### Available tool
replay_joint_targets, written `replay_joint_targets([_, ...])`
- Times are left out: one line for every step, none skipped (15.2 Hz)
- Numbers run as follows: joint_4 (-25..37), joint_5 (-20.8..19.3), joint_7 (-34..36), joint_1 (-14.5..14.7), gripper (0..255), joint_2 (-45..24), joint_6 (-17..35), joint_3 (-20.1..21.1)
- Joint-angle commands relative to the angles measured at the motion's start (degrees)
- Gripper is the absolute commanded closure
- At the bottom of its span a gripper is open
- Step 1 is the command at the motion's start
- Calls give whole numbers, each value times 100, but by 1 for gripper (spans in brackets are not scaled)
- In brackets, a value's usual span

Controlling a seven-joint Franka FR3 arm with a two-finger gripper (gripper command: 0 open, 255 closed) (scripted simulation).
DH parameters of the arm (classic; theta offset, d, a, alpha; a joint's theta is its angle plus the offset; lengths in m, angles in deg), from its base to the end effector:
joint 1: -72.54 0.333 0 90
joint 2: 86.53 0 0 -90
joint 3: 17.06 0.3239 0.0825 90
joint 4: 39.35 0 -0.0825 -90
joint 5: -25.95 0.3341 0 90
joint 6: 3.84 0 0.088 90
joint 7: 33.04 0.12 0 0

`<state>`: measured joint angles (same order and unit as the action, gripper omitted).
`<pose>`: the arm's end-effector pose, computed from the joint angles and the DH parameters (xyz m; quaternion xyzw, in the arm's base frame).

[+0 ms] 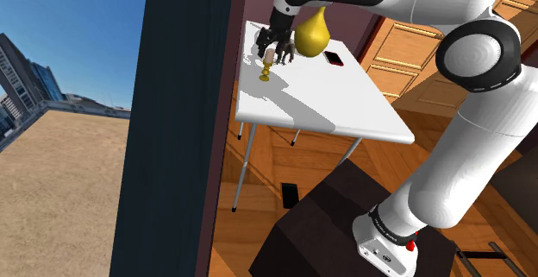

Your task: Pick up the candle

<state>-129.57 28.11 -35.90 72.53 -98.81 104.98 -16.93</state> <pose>0.5942 0.0043 0.5307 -0.9981 -0.0208 -0.0555 0.0171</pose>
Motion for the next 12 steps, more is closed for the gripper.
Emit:
replay_joint_targets([-39, 0, -1, 0, 255, 3, 38, 0])
replay_joint_targets([-41, 1, -5, -2, 255, 3, 40, -1])
replay_joint_targets([-35, 1, -6, -3, 255, -2, 39, -2])
replay_joint_targets([-34, 1, -6, -3, 255, -1, 38, -2])
replay_joint_targets([-30, 1, -4, -2, 255, -6, 38, -1])
replay_joint_targets([-32, 0, -3, -1, 255, -6, 40, -1])
replay_joint_targets([-38, 0, -1, 0, 255, -2, 43, 0])
replay_joint_targets([-37, 0, -2, 0, 255, -3, 42, 0])
replay_joint_targets([-34, 0, -2, 0, 255, -6, 42, 0])
replay_joint_targets([-26, 1, -4, -2, 255, -2, 31, -1])
replay_joint_targets([49, 0, -2, -2, 255, -1, -46, -1])
replay_joint_targets([126, -1, 1, -2, 255, -1, -123, -2])
